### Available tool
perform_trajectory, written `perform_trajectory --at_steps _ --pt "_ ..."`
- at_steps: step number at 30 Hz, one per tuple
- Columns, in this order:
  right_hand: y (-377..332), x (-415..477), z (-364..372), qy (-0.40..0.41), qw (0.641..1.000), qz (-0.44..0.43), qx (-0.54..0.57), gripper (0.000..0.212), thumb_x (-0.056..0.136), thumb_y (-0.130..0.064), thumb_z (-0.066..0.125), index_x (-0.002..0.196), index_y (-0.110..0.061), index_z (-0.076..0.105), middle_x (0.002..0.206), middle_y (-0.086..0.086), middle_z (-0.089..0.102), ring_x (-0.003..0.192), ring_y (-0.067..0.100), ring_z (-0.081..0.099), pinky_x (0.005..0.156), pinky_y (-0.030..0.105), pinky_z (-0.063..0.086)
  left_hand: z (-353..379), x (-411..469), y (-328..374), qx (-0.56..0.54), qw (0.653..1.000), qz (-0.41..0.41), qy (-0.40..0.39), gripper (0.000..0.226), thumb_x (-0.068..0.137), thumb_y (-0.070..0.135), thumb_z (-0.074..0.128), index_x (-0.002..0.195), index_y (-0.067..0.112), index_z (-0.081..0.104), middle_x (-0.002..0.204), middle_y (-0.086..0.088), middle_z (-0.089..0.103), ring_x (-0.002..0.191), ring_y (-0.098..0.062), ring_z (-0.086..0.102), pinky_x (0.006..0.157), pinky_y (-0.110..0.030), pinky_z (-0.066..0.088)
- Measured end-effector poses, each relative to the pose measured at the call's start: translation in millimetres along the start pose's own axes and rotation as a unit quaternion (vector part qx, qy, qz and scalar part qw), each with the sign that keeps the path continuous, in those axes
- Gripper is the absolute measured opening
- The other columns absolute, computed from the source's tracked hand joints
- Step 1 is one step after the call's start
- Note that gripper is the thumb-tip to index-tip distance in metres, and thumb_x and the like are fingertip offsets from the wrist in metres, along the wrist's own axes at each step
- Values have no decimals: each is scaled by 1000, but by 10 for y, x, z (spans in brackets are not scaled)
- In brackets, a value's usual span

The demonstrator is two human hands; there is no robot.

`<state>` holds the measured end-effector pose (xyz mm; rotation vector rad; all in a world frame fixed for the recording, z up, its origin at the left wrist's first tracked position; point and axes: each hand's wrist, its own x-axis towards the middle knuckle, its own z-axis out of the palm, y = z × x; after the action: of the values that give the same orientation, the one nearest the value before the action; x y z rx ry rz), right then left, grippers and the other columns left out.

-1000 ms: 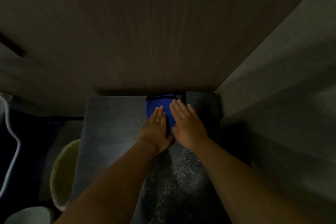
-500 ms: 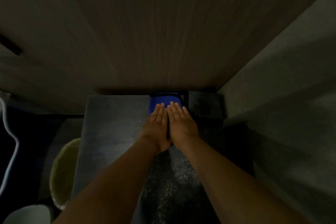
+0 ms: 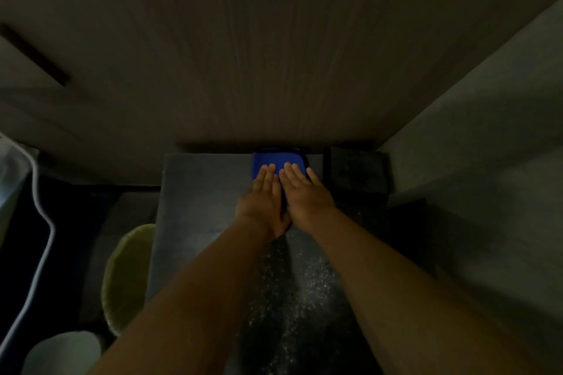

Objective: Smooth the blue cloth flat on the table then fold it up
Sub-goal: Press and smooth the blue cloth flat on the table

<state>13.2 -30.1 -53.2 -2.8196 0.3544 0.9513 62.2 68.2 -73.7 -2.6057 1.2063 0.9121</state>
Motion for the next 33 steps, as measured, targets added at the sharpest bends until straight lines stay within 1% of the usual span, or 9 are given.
perform_trajectory --at_steps 3,8,12,16,20,25,28,31,33 --pt "-222 98 -13 -12 1000 -3 -7 85 96 -36 48 153 -12 -10 161 3 -16 148 17 -14 120 38 -9 -15 -75 -190 22 1000 -8 -11 93 91 60 35 150 4 -12 158 -14 -21 146 -26 -19 120 -38 -2" --pt "-543 224 -75 -13 1000 -5 -13 78 98 -34 44 153 -13 -8 162 3 -14 149 17 -12 121 40 -7 4 -151 -488 14 999 -37 -18 100 87 63 41 150 6 -12 158 -13 -21 146 -25 -19 121 -40 4" --pt "-816 342 -128 -13 1000 -11 -11 79 97 -31 46 153 -14 -6 162 2 -12 149 17 -12 120 40 -8 -20 -253 -717 14 998 -63 -18 99 87 62 40 150 7 -14 158 -12 -22 146 -24 -19 121 -41 5" --pt "-1071 465 -193 -14 1000 -16 -14 72 100 -30 39 154 -14 -6 162 2 -12 149 16 -11 120 41 -8 -32 -311 -991 -1 997 -69 -22 99 87 63 39 150 8 -12 159 -12 -20 147 -24 -16 121 -41 5" --pt "-1293 517 -268 -18 999 -30 -28 73 99 -29 41 153 -13 -7 162 3 -12 149 17 -11 120 41 -7 -25 -395 -1213 -14 997 -78 -21 98 87 62 39 151 7 -12 159 -12 -19 147 -25 -16 121 -39 0" --pt "-1602 583 -371 -31 998 -42 -31 76 98 -29 44 154 -13 -6 162 4 -12 149 18 -11 121 42 -6 -79 -540 -1469 -22 995 -86 -40 95 90 60 37 150 4 -11 159 -14 -18 147 -25 -17 121 -38 -3" --pt "-1646 615 -380 -39 998 -37 -28 77 98 -28 45 154 -13 -6 162 4 -12 149 18 -11 121 43 -6 -110 -560 -1493 -42 995 -82 -47 97 89 60 39 150 5 -11 158 -15 -18 146 -25 -17 120 -38 -3" --pt "-1607 624 -387 -45 997 -41 -40 75 99 -29 43 154 -15 -6 162 2 -12 149 16 -10 120 42 -6 -172 -563 -1445 -37 995 -78 -58 99 89 60 40 149 3 -14 158 -17 -19 146 -28 -18 118 -37 -5" --pt "-1608 631 -399 -49 997 -40 -49 78 98 -29 46 154 -15 -7 162 2 -13 149 16 -10 120 43 -6 -209 -568 -1445 -35 995 -72 -62 99 90 60 41 149 3 -14 157 -18 -19 146 -28 -18 118 -37 -6"
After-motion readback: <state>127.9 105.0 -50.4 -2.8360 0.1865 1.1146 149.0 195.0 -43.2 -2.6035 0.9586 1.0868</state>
